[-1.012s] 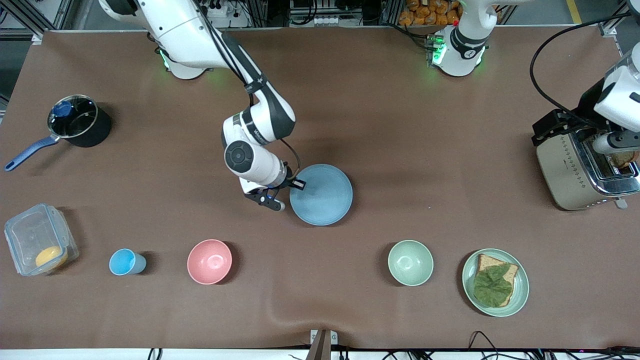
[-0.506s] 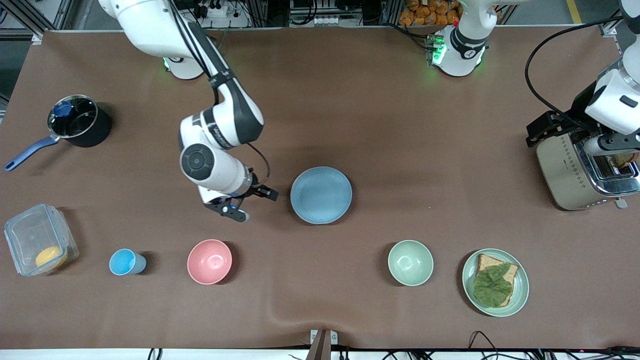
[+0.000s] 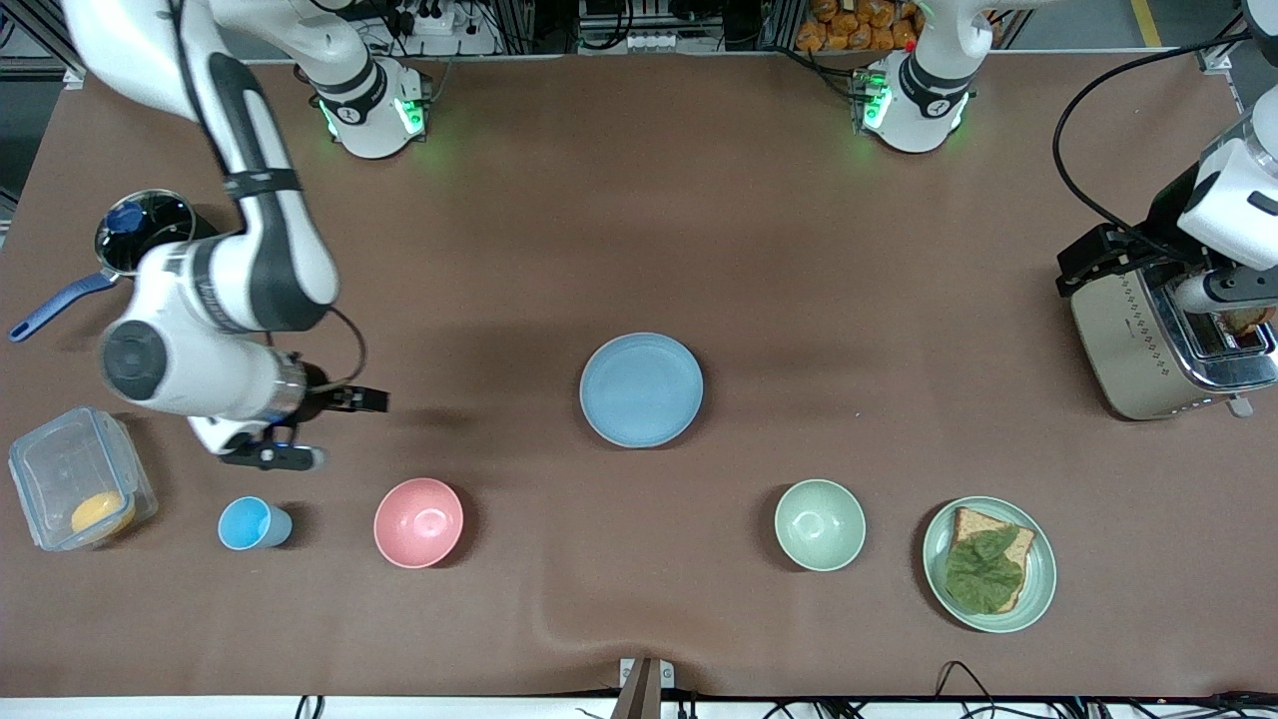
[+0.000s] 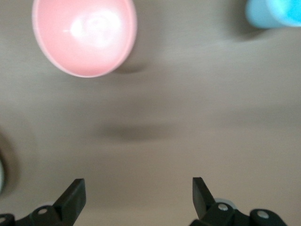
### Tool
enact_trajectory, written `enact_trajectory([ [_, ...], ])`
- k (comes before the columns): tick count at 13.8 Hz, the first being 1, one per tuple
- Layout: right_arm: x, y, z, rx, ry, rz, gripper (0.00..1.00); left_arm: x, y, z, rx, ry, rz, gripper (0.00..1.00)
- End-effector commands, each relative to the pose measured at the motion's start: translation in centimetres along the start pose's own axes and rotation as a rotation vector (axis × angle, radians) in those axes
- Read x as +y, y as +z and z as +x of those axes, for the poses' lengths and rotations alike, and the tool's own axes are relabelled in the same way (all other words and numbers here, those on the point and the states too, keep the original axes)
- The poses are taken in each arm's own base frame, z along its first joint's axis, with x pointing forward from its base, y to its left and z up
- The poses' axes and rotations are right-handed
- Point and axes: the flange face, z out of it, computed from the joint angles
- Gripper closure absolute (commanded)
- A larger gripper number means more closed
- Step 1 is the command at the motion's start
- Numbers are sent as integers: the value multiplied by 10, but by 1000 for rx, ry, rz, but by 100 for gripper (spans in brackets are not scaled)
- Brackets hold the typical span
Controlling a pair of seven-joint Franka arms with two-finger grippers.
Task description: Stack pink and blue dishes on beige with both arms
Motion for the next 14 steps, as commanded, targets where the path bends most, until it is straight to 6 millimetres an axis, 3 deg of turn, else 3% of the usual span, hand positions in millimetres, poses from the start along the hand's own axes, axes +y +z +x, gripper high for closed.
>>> enact_trajectory([
  [1,8,-43,-30,20,-56,-82,0,3,-7,-5,-7,17,-17,0],
  [9,79,-134,-53,70,-123,-75,0,2,-7,-7,-22,17,-8,0],
  [11,69,-164,-69,78,-137,-55,0,2,-7,-7,-22,19,-7,0],
  [14,59,-210,-111,87,-149,-60,0,2,-7,-7,-22,20,-5,0],
])
